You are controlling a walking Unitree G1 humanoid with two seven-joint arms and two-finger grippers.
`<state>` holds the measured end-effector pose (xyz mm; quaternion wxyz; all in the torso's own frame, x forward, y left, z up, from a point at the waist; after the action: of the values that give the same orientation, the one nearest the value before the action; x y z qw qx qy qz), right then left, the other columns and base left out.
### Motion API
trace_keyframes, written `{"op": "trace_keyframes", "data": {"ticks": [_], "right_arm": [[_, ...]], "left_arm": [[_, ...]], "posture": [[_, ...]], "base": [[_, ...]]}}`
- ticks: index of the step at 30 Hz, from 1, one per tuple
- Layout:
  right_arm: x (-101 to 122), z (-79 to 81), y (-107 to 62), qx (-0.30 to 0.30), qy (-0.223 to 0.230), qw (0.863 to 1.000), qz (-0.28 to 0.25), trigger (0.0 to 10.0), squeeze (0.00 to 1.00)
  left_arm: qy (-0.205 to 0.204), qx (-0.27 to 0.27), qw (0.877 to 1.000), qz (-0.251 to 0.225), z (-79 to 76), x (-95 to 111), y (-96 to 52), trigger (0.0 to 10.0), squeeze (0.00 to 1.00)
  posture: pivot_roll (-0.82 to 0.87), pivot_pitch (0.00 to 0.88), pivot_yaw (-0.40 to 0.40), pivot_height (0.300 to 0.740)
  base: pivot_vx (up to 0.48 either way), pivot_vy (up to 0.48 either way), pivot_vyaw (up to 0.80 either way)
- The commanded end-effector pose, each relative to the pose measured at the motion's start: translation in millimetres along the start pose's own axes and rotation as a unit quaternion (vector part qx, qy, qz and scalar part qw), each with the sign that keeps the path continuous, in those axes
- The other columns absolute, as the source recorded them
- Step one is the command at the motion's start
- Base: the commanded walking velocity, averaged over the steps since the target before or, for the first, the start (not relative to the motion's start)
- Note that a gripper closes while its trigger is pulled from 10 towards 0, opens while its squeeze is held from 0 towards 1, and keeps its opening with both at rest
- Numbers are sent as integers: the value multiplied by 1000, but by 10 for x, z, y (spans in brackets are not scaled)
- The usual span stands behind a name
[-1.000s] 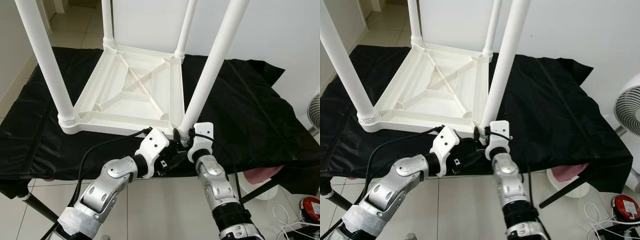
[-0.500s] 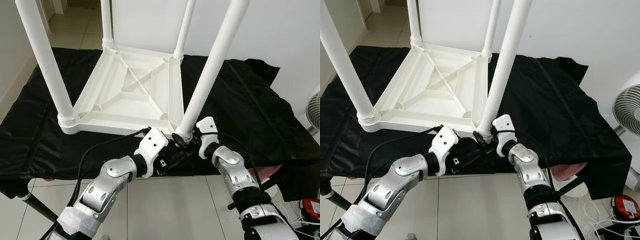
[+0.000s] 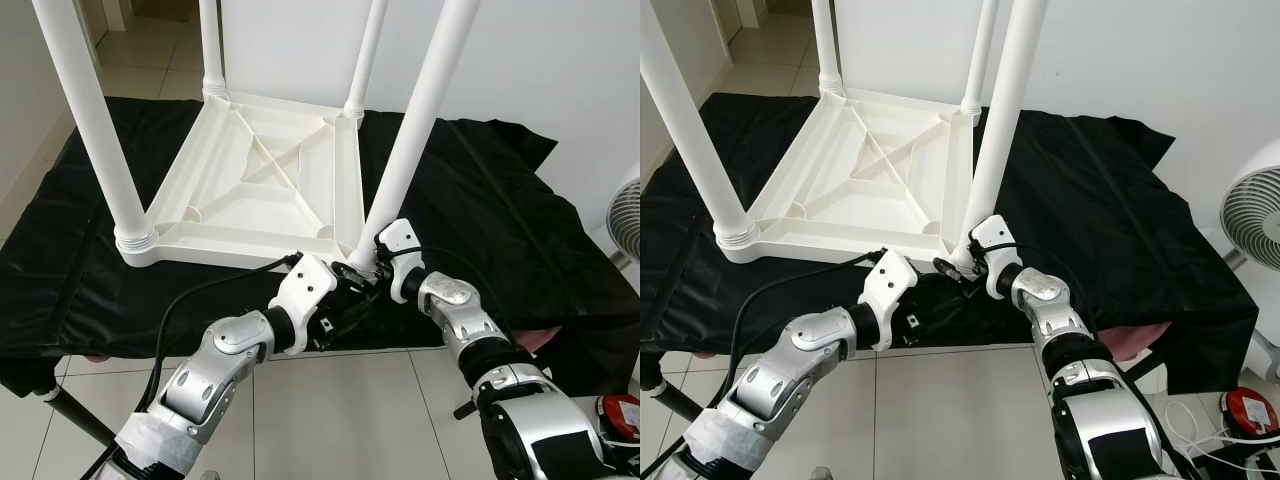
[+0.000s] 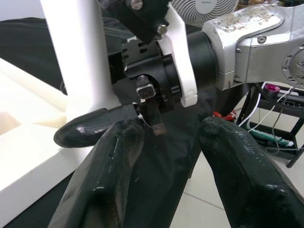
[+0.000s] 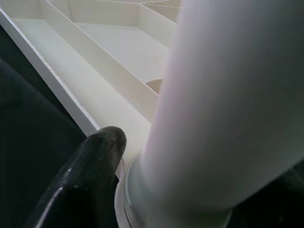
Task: Building children table
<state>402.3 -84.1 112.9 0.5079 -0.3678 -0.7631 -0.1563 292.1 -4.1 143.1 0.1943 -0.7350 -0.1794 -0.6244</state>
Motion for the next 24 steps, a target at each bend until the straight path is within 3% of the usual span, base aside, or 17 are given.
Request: {"op": "trace_keyframes", "data": {"ticks": [1, 9, 10, 12, 13, 16, 18, 24], "right_arm": [[-55, 65, 5, 18, 3, 1000, 10, 0, 0], [-204, 66, -102, 22, 11, 999, 22, 0, 0], [-213, 56, -115, 18, 11, 1000, 22, 4941, 0], [-218, 49, -124, 15, 10, 1000, 21, 4941, 0], [-229, 30, -134, 6, 14, 1000, 23, 10000, 0], [-256, -9, -148, -14, 15, 999, 29, 10000, 0], [-333, -110, -176, -65, 3, 996, 55, 10000, 0], [-389, -181, -222, -123, 29, 990, 62, 10000, 0]], "left_arm": [[8, -14, 1000, 4, -31, 17, 24, 10000, 0], [8, -13, 1000, 2, -35, 10, 40, 10000, 0], [7, -14, 1000, 2, -42, 7, 42, 10000, 0], [7, -14, 1000, 2, -46, 6, 43, 10000, 0], [6, -15, 1000, 2, -51, 3, 41, 10000, 0], [6, -15, 1000, 2, -54, -3, 36, 10000, 0], [6, -16, 1000, 3, -59, -13, 34, 10000, 0], [3, -19, 1000, 5, -93, -38, 38, 10000, 0]], "posture": [[46, 0, -94, 740], [38, 0, -101, 740], [38, 0, -102, 740], [38, 0, -102, 740], [37, 0, -103, 740], [35, 0, -105, 740], [31, 0, -104, 740], [22, 0, -101, 740]], "base": [[0, 0, 0], [0, 0, 0], [0, 0, 0], [0, 0, 0], [0, 0, 0], [0, 0, 0], [0, 0, 0], [0, 0, 0]]}}
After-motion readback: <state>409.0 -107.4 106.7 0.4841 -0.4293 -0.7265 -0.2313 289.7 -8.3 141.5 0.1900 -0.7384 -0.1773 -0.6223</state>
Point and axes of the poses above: a point about 5 cm out from each wrist's last joint towards the gripper, its own y axis pointing out of the wrist towards the gripper, its own x axis along the axis of the wrist's last joint, z = x × y, the point moved 6 cm from there along y, pointing out of the wrist towards the gripper, and after that the axes turned 14 degrees about -y, right-handed, at the moved point
